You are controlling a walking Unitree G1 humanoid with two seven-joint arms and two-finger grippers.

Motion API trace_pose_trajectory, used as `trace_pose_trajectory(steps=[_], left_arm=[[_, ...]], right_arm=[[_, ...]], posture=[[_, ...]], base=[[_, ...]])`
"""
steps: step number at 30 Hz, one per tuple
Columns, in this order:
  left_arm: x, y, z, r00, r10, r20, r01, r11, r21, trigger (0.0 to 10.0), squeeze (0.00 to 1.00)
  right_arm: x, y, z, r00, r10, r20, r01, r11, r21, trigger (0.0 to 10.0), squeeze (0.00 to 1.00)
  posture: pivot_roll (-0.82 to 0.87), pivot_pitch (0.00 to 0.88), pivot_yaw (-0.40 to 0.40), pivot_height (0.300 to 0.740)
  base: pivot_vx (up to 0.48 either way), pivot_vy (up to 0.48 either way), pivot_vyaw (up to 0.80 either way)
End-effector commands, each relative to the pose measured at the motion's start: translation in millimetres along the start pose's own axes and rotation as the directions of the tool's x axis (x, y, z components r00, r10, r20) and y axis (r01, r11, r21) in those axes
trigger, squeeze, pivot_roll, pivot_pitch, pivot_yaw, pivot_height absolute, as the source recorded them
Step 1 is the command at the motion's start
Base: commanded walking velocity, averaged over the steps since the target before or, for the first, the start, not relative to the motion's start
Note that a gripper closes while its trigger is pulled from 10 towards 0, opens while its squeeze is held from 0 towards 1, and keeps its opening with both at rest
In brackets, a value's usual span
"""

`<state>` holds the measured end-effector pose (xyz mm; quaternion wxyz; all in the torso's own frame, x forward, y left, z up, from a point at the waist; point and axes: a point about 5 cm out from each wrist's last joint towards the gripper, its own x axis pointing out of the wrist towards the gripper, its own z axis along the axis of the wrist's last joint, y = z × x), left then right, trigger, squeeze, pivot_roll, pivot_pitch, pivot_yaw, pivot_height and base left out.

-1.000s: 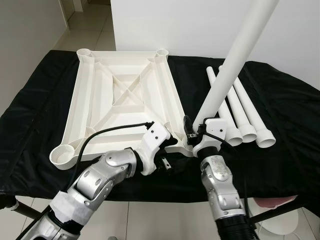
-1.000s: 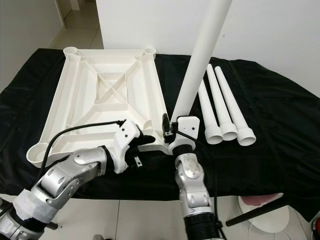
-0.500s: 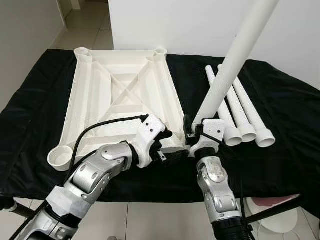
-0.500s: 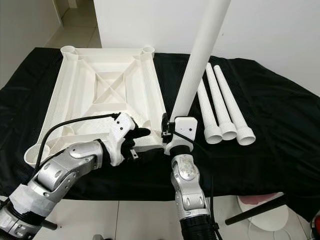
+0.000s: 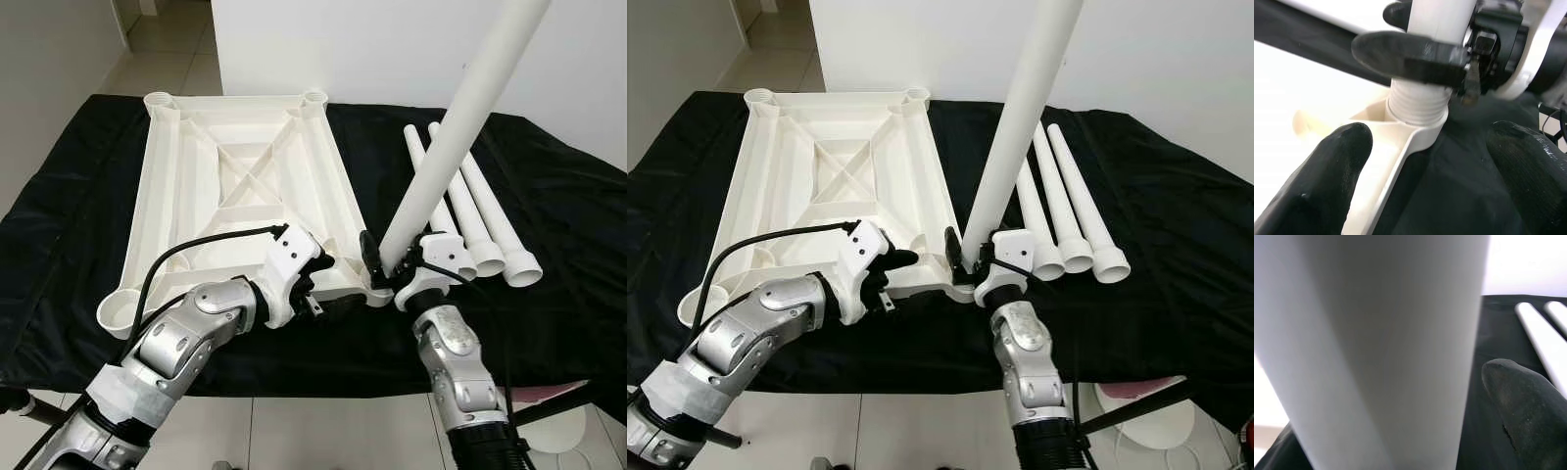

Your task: Building children table

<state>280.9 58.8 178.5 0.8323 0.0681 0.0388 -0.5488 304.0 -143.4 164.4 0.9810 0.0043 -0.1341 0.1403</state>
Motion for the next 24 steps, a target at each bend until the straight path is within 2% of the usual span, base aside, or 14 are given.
trace_pose_trajectory(steps=[1, 2, 4, 5, 10, 18, 19, 20, 22, 23, 24], left_arm=[[0.9, -12.4, -3.3, 0.987, -0.160, -0.011, 0.160, 0.987, 0.009, 10.0, 0.00], [0.9, -12.4, -3.3, 0.987, -0.160, -0.011, 0.160, 0.987, 0.009, 10.0, 0.00], [1.4, -13.5, -7.0, 0.988, -0.152, -0.020, 0.152, 0.988, -0.001, 10.0, 0.00], [1.4, -13.5, -7.0, 0.988, -0.152, -0.020, 0.152, 0.988, -0.001, 10.0, 0.00], [0.1, -18.1, -9.9, 0.986, -0.163, -0.025, 0.163, 0.987, -0.009, 10.0, 0.00], [-1.2, -20.0, -9.7, 0.986, -0.165, -0.024, 0.165, 0.986, -0.014, 10.0, 0.00], [-1.7, -20.8, -10.3, 0.986, -0.167, -0.026, 0.167, 0.986, -0.017, 10.0, 0.00], [-2.1, -21.5, -10.7, 0.985, -0.169, -0.028, 0.168, 0.986, -0.017, 10.0, 0.00], [-2.4, -22.2, -10.9, 0.985, -0.171, -0.029, 0.170, 0.985, -0.018, 10.0, 0.00], [-2.4, -22.2, -10.9, 0.985, -0.171, -0.029, 0.170, 0.985, -0.018, 10.0, 0.00], [-2.5, -22.4, -11.0, 0.985, -0.171, -0.030, 0.170, 0.985, -0.019, 10.0, 0.00]], right_arm=[[-4.9, -6.5, -10.2, 0.998, 0.039, -0.058, -0.038, 0.999, 0.014, 10.0, 0.00], [-4.9, -6.5, -10.2, 0.998, 0.039, -0.058, -0.038, 0.999, 0.014, 10.0, 0.00], [-6.6, -10.0, -10.8, 0.988, 0.137, -0.069, -0.137, 0.991, 0.000, 10.0, 0.00], [-6.6, -10.0, -10.8, 0.988, 0.137, -0.069, -0.137, 0.991, 0.000, 10.0, 0.00], [-6.5, -17.8, -10.8, 0.954, 0.284, -0.091, -0.285, 0.959, 0.007, 10.0, 0.00], [-0.3, -23.1, -10.8, 0.924, 0.368, -0.102, -0.371, 0.929, -0.010, 9.8, 0.00], [1.7, -24.0, -10.7, 0.917, 0.385, -0.107, -0.388, 0.921, -0.013, 8.3, 0.00], [3.7, -24.9, -9.9, 0.912, 0.396, -0.108, -0.401, 0.916, -0.018, 8.3, 0.00], [6.1, -26.0, -8.6, 0.905, 0.412, -0.107, -0.417, 0.909, -0.021, 4.9, 0.00], [6.1, -26.0, -8.6, 0.905, 0.412, -0.107, -0.417, 0.909, -0.021, 4.9, 0.00], [6.3, -26.1, -8.6, 0.900, 0.422, -0.111, -0.427, 0.904, -0.020, 1.6, 0.00]], posture=[[0.07, 0.137, -0.006, 0.740], [0.07, 0.137, -0.006, 0.740], [0.07, 0.139, 0.000, 0.740], [0.07, 0.139, 0.000, 0.740], [0.07, 0.139, 0.002, 0.740], [0.07, 0.141, 0.005, 0.740], [0.07, 0.141, 0.005, 0.740], [0.07, 0.141, 0.005, 0.740], [0.08, 0.144, 0.005, 0.740], [0.08, 0.144, 0.005, 0.740], [0.08, 0.144, 0.005, 0.740]], base=[[0.000, 0.000, 0.00], [0.000, 0.000, 0.00], [0.000, 0.000, 0.00], [0.000, 0.000, 0.00], [0.000, 0.000, 0.00], [0.000, 0.000, 0.00], [0.000, 0.000, 0.00], [0.000, 0.000, 0.00], [0.000, 0.000, 0.00], [0.000, 0.000, 0.00], [0.000, 0.000, 0.00]])
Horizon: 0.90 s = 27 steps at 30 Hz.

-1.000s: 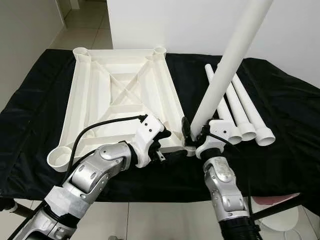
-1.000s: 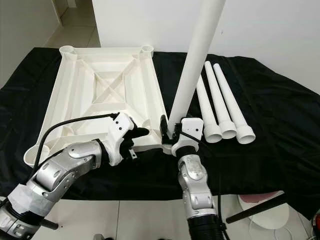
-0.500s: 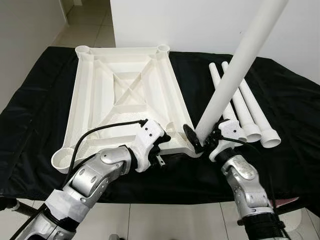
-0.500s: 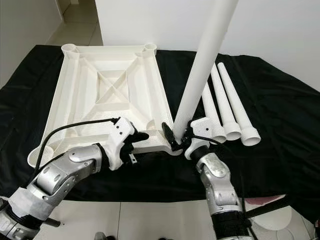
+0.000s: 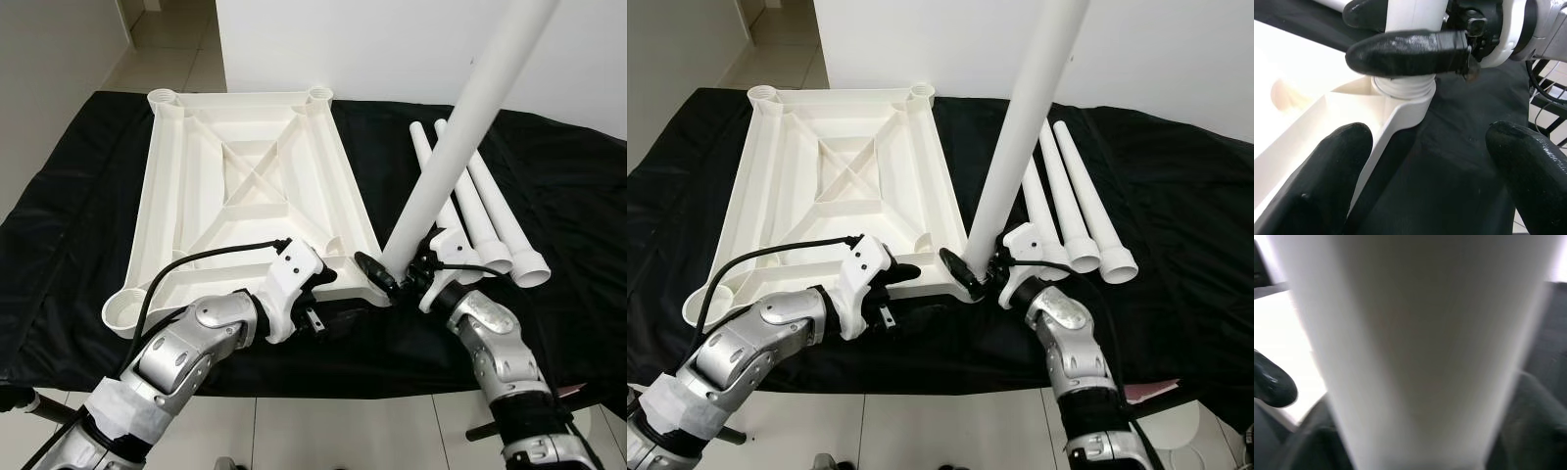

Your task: Building children table

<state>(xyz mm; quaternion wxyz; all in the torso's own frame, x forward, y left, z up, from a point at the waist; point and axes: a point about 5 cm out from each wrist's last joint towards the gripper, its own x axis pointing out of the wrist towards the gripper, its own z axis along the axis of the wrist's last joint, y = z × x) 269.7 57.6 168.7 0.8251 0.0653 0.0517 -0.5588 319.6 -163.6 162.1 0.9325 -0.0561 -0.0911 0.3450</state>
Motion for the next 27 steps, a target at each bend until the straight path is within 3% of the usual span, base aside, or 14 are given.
trace_pose_trajectory(steps=[1, 13, 14, 15, 16, 21, 24, 27], left_arm=[[-0.6, -10.9, -2.6, 0.990, -0.143, -0.019, 0.143, 0.990, 0.003, 10.0, 0.00], [-1.5, -9.5, -3.9, 0.991, -0.132, -0.028, 0.133, 0.991, 0.014, 10.0, 0.00], [-1.3, -8.9, -3.5, 0.991, -0.131, -0.026, 0.131, 0.991, 0.015, 10.0, 0.00], [-1.3, -8.9, -3.5, 0.991, -0.131, -0.026, 0.131, 0.991, 0.015, 10.0, 0.00], [-1.0, -8.2, -3.0, 0.991, -0.129, -0.026, 0.130, 0.991, 0.017, 10.0, 0.00], [-1.1, -7.0, -2.2, 0.992, -0.126, -0.024, 0.127, 0.992, 0.021, 10.0, 0.00], [-0.6, -5.1, -1.3, 0.993, -0.117, -0.019, 0.117, 0.993, 0.024, 10.0, 0.00], [-0.4, -4.5, -1.1, 0.993, -0.114, -0.017, 0.114, 0.993, 0.025, 10.0, 0.00]], right_arm=[[-3.0, -2.0, -4.2, 1.000, 0.020, -0.019, -0.019, 1.000, 0.005, 0.0, 0.00], [-9.2, -6.3, -9.3, 0.998, 0.034, -0.048, -0.032, 0.999, 0.035, 0.0, 0.00], [-10.5, -5.7, -11.6, 0.998, 0.024, -0.058, -0.022, 0.999, 0.046, 3.1, 0.00], [-10.5, -5.7, -11.6, 0.998, 0.024, -0.058, -0.022, 0.999, 0.046, 3.1, 0.00], [-11.4, -3.3, -14.2, 0.997, 0.021, -0.068, -0.017, 0.998, 0.065, 10.0, 0.00], [-12.2, 5.8, -20.3, 0.996, -0.027, -0.089, 0.036, 0.995, 0.097, 10.0, 0.00], [-9.8, 11.3, -26.7, 0.977, -0.159, -0.144, 0.169, 0.984, 0.057, 10.0, 0.00], [-9.3, 12.4, -27.8, 0.968, -0.198, -0.151, 0.207, 0.977, 0.046, 10.0, 0.00]], posture=[[0.08, 0.144, 0.003, 0.740], [0.07, 0.143, -0.003, 0.740], [0.07, 0.142, -0.004, 0.740], [0.07, 0.142, -0.004, 0.740], [0.07, 0.142, -0.004, 0.740], [0.07, 0.142, -0.009, 0.740], [0.07, 0.145, -0.015, 0.740], [0.07, 0.145, -0.015, 0.740]], base=[[0.000, 0.000, 0.00], [0.000, 0.000, 0.00], [0.000, 0.000, 0.00], [0.000, 0.000, 0.00], [0.000, 0.000, 0.00], [0.000, 0.000, 0.00], [0.000, 0.000, 0.00], [0.000, 0.000, 0.00]])
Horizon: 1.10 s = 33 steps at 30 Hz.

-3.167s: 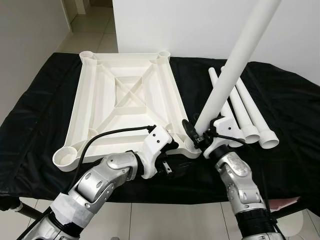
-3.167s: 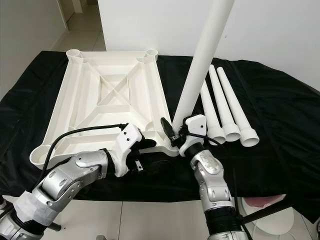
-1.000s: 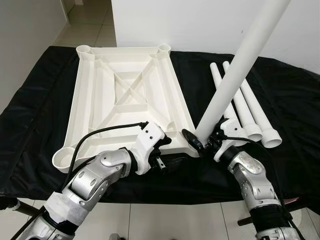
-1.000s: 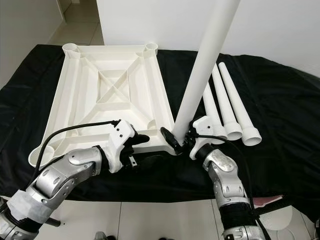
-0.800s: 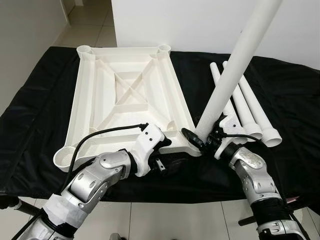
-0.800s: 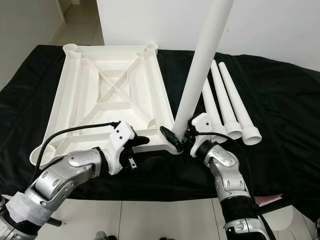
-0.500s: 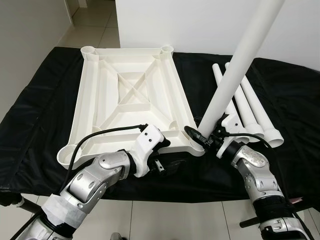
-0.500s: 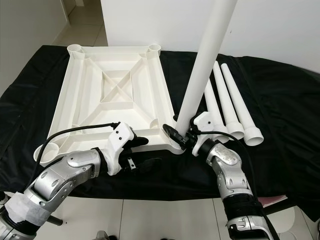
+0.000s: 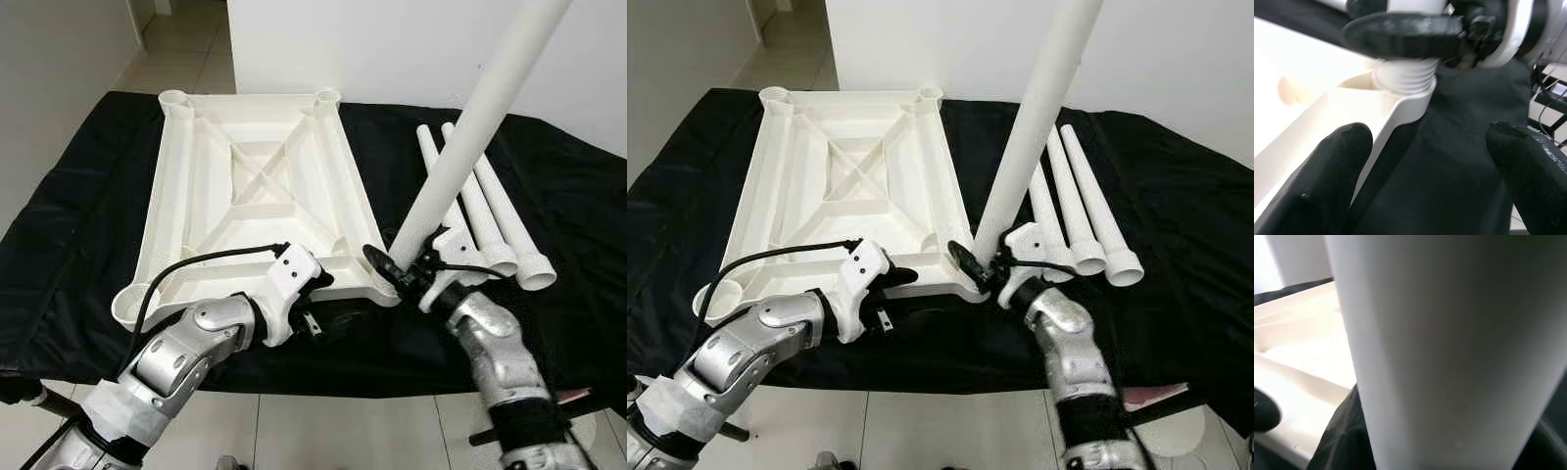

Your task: Building children table

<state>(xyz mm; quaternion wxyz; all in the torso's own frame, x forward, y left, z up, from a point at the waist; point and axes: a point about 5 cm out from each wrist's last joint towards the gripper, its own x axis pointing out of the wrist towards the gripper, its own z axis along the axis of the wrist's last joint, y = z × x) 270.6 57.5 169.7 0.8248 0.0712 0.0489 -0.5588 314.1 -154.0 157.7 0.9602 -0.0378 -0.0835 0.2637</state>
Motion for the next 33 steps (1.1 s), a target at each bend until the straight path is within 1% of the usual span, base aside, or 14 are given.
trace_pose_trajectory(steps=[1, 6, 8, 9, 11, 14, 16, 20, 21, 22, 28, 30, 32, 33], left_arm=[[-0.4, -5.4, -2.1, 0.993, -0.113, -0.013, 0.113, 0.993, 0.014, 10.0, 0.00], [-0.2, -1.7, -1.1, 0.995, -0.101, -0.008, 0.101, 0.995, 0.023, 10.0, 0.00], [0.3, 2.8, 0.4, 0.996, -0.085, -0.005, 0.085, 0.996, 0.033, 10.0, 0.00], [0.3, 2.8, 0.4, 0.996, -0.085, -0.005, 0.085, 0.996, 0.033, 10.0, 0.00], [0.0, 6.3, 2.1, 0.997, -0.075, -0.003, 0.075, 0.996, 0.041, 10.0, 0.00], [-0.2, 7.2, 2.5, 0.997, -0.073, -0.002, 0.073, 0.996, 0.043, 10.0, 0.00], [-0.5, 8.5, 3.0, 0.998, -0.070, 0.000, 0.070, 0.996, 0.047, 10.0, 0.00], [-0.2, 8.5, 3.1, 0.998, -0.069, 0.001, 0.069, 0.996, 0.049, 10.0, 0.00], [-0.1, 8.3, 3.4, 0.998, -0.070, 0.003, 0.070, 0.996, 0.049, 10.0, 0.00], [0.0, 8.2, 3.9, 0.997, -0.073, 0.005, 0.073, 0.996, 0.049, 10.0, 0.00], [0.4, 9.9, 5.4, 0.997, -0.075, 0.006, 0.075, 0.996, 0.054, 10.0, 0.00], [0.5, 10.4, 5.6, 0.997, -0.078, 0.006, 0.078, 0.995, 0.056, 10.0, 0.00], [1.2, 9.9, 5.5, 0.997, -0.083, 0.007, 0.082, 0.995, 0.056, 10.0, 0.00], [1.2, 9.9, 5.5, 0.997, -0.083, 0.007, 0.082, 0.995, 0.056, 10.0, 0.00]], right_arm=[[-10.5, -0.5, -26.1, 0.989, -0.059, -0.137, 0.062, 0.998, 0.016, 10.0, 0.00], [-8.4, 9.4, -26.3, 0.980, -0.146, -0.136, 0.152, 0.988, 0.037, 10.0, 0.00], [-4.8, 17.3, -25.1, 0.957, -0.254, -0.142, 0.266, 0.961, 0.072, 10.0, 0.00], [-4.8, 17.3, -25.1, 0.957, -0.254, -0.142, 0.266, 0.961, 0.072, 10.0, 0.00], [-2.3, 25.4, -22.7, 0.930, -0.339, -0.143, 0.354, 0.931, 0.092, 10.0, 0.00], [-1.8, 28.0, -22.0, 0.921, -0.363, -0.144, 0.378, 0.921, 0.097, 10.0, 0.00], [0.8, 38.0, -20.0, 0.899, -0.415, -0.144, 0.431, 0.896, 0.108, 10.0, 0.00], [3.9, 48.7, -18.5, 0.901, -0.411, -0.140, 0.428, 0.893, 0.137, 10.0, 0.00], [4.8, 51.3, -16.5, 0.907, -0.401, -0.127, 0.418, 0.896, 0.152, 10.0, 0.70], [4.4, 49.9, -13.5, 0.909, -0.403, -0.106, 0.416, 0.894, 0.166, 10.0, 1.00], [3.2, 45.6, -5.6, 0.921, -0.386, -0.058, 0.390, 0.904, 0.176, 10.0, 1.00], [1.5, 41.4, -2.3, 0.931, -0.363, -0.036, 0.364, 0.917, 0.165, 10.0, 1.00], [-2.8, 31.6, 0.5, 0.955, -0.296, -0.016, 0.296, 0.947, 0.127, 10.0, 1.00], [-2.8, 31.6, 0.5, 0.955, -0.296, -0.016, 0.296, 0.947, 0.127, 10.0, 1.00]], posture=[[0.07, 0.142, -0.019, 0.740], [0.06, 0.137, -0.026, 0.740], [0.07, 0.131, -0.035, 0.740], [0.07, 0.131, -0.035, 0.740], [0.07, 0.127, -0.039, 0.740], [0.07, 0.127, -0.039, 0.740], [0.07, 0.123, -0.042, 0.740], [0.07, 0.119, -0.043, 0.740], [0.07, 0.125, -0.038, 0.740], [0.06, 0.125, -0.037, 0.740], [0.05, 0.136, -0.031, 0.740], [0.05, 0.141, -0.027, 0.740], [0.05, 0.143, -0.029, 0.740], [0.05, 0.143, -0.029, 0.740]], base=[[0.000, 0.000, 0.00], [0.000, 0.000, 0.00], [0.000, 0.000, 0.00], [0.000, 0.000, 0.00], [0.000, 0.000, 0.00], [0.000, 0.000, 0.00], [0.000, 0.000, 0.00], [0.000, 0.000, 0.00], [0.000, 0.000, 0.00], [0.000, 0.000, 0.00], [0.000, 0.000, 0.00], [0.000, 0.000, 0.00], [0.000, 0.000, 0.00], [0.000, 0.000, 0.00]])
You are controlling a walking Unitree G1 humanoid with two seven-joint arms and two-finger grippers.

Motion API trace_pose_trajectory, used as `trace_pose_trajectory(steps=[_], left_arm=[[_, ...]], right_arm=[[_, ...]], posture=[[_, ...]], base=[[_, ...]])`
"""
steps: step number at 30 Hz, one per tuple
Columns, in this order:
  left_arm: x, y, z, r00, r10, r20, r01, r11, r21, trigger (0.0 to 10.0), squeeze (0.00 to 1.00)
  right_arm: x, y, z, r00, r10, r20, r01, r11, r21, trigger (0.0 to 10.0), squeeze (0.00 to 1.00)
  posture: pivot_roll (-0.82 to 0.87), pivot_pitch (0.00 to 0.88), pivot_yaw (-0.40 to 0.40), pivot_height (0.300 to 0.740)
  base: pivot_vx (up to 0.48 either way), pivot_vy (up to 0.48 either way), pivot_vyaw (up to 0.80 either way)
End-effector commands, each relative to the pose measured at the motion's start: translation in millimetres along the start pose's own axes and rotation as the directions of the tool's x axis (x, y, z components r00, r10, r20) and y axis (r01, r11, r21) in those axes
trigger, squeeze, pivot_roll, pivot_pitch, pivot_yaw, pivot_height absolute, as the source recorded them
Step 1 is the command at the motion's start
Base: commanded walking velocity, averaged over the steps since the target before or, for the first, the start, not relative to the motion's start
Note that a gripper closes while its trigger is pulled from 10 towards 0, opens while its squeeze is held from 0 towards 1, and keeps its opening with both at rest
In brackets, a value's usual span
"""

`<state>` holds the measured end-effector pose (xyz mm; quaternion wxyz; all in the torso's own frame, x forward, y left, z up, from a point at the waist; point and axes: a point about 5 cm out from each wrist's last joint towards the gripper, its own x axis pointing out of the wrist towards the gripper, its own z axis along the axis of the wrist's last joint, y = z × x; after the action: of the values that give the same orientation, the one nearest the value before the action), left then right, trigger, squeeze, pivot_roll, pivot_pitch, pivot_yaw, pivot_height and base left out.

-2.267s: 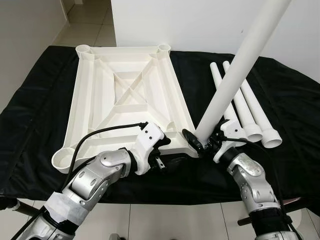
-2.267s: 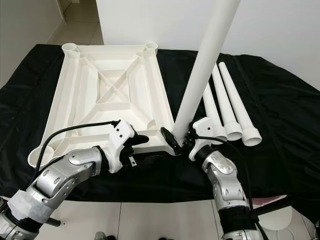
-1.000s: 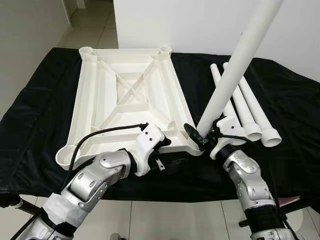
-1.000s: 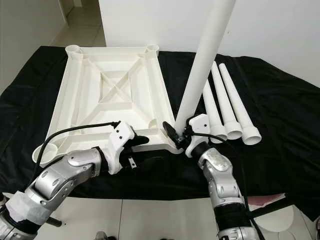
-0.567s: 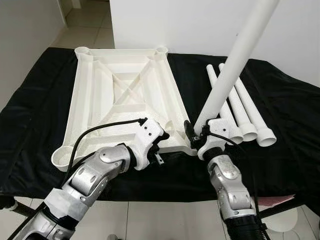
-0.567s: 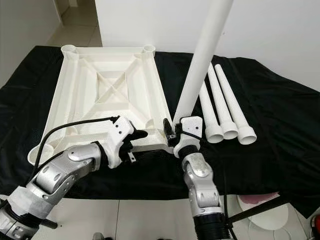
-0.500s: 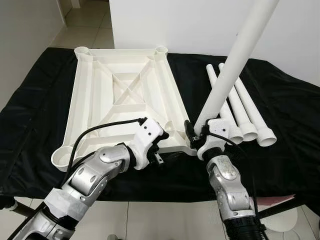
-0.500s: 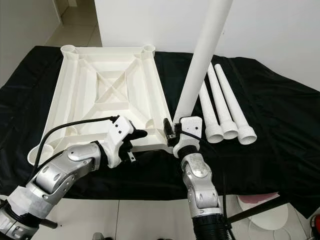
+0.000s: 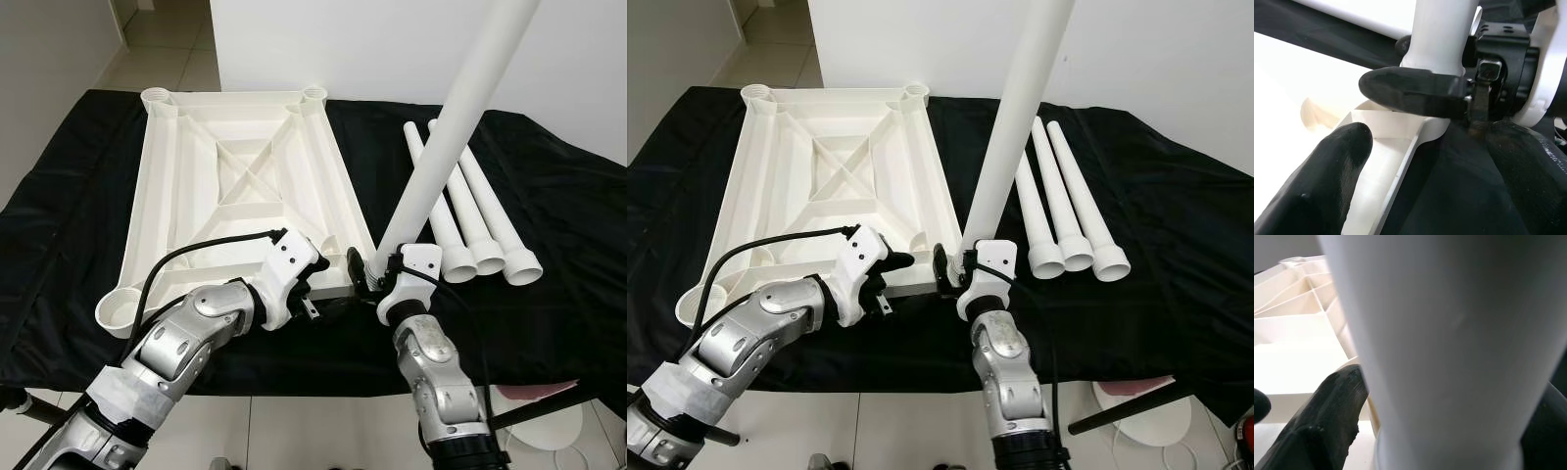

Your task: Building children table

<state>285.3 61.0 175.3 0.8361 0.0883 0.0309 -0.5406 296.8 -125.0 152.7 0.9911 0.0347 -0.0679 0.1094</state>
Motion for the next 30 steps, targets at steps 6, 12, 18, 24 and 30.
trace_pose_trajectory(steps=[6, 12, 18, 24, 30], left_arm=[[-0.3, -9.2, -1.9, 0.991, -0.132, 0.000, 0.132, 0.991, 0.005, 10.0, 0.00], [-0.8, -12.8, -4.2, 0.990, -0.140, -0.003, 0.140, 0.990, 0.000, 10.0, 0.00], [-0.8, -15.9, -5.9, 0.989, -0.146, -0.004, 0.146, 0.989, -0.004, 10.0, 0.00], [-0.6, -19.3, -7.7, 0.989, -0.151, -0.005, 0.151, 0.989, -0.010, 10.0, 0.00], [-1.2, -20.1, -8.5, 0.989, -0.150, -0.008, 0.150, 0.989, -0.010, 10.0, 0.00]], right_arm=[[-0.5, -15.4, 7.1, 0.983, 0.185, 0.019, -0.183, 0.981, -0.057, 10.0, 0.00], [2.7, -23.2, 10.6, 0.947, 0.321, 0.018, -0.316, 0.939, -0.137, 10.0, 0.00], [11.3, -27.3, 10.9, 0.898, 0.440, -0.014, -0.436, 0.884, -0.168, 10.0, 0.00], [15.9, -29.9, 5.5, 0.871, 0.488, -0.050, -0.489, 0.856, -0.168, 4.8, 0.00], [14.7, -34.3, -6.0, 0.865, 0.496, -0.083, -0.502, 0.856, -0.125, 0.0, 0.00]], posture=[[0.05, 0.141, -0.033, 0.740], [0.06, 0.128, -0.037, 0.740], [0.06, 0.121, -0.036, 0.740], [0.07, 0.107, -0.036, 0.740], [0.08, 0.099, -0.038, 0.740]], base=[[0.000, 0.000, 0.00], [0.000, 0.000, 0.00], [0.000, 0.000, 0.00], [0.000, 0.000, 0.00], [0.000, 0.000, 0.00]])
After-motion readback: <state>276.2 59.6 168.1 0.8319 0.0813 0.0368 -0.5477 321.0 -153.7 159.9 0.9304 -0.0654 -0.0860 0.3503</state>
